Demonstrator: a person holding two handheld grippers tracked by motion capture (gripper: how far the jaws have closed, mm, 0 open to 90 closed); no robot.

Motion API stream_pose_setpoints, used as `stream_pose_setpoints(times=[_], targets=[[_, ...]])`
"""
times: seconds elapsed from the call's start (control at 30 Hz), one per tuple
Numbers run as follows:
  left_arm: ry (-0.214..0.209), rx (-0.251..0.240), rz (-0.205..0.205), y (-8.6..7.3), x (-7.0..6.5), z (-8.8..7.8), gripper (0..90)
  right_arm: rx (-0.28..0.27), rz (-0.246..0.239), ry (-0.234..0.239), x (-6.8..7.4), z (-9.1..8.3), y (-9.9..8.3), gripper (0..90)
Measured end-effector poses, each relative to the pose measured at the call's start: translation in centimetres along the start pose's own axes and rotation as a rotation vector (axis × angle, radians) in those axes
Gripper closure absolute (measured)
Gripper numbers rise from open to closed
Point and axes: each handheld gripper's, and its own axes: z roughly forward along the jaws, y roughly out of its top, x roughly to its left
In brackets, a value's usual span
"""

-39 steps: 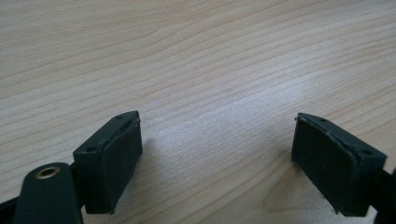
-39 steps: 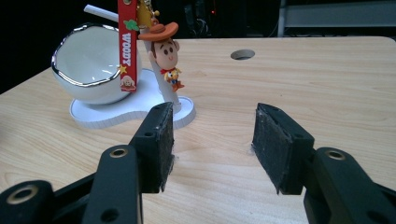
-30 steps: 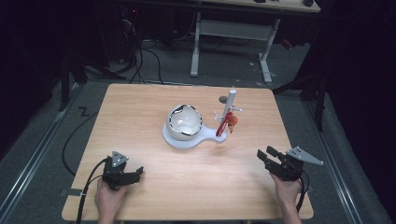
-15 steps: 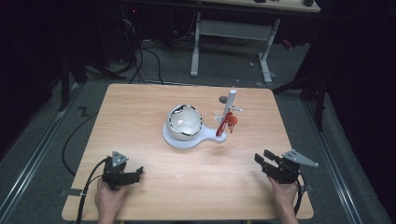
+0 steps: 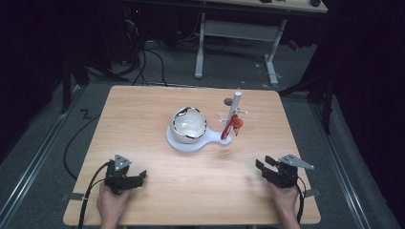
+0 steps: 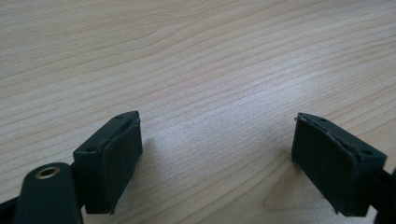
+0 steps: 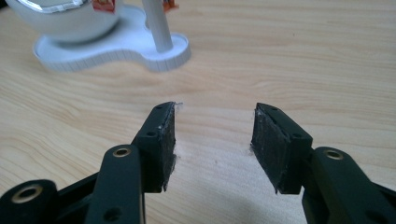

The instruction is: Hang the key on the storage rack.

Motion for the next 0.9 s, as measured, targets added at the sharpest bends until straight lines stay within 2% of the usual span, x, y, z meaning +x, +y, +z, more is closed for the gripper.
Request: stream_pose_setpoints(times=[0.07,0.27,0.6,0.9], targets=[[0.0,0.0,0.0,0.0,0.0,0.0,16.9,0.027,-0.027,-0.015,0.3,0.6,-0.1,49.8],[0.0,0.0,0.0,0.0,0.0,0.0,16.9,0.054,-0.049,-0.028,0.5,1.6,-0.3,49.6],[0.0,0.0,0.0,0.0,0.0,0.0,16.9,0.094,-0.06,-0.057,0.2,2.6,-0.6,49.0],[0.0,0.0,0.0,0.0,0.0,0.0,16.9,0.15,-0.044,-0.073,-0.2,3.3,-0.6,48.2]])
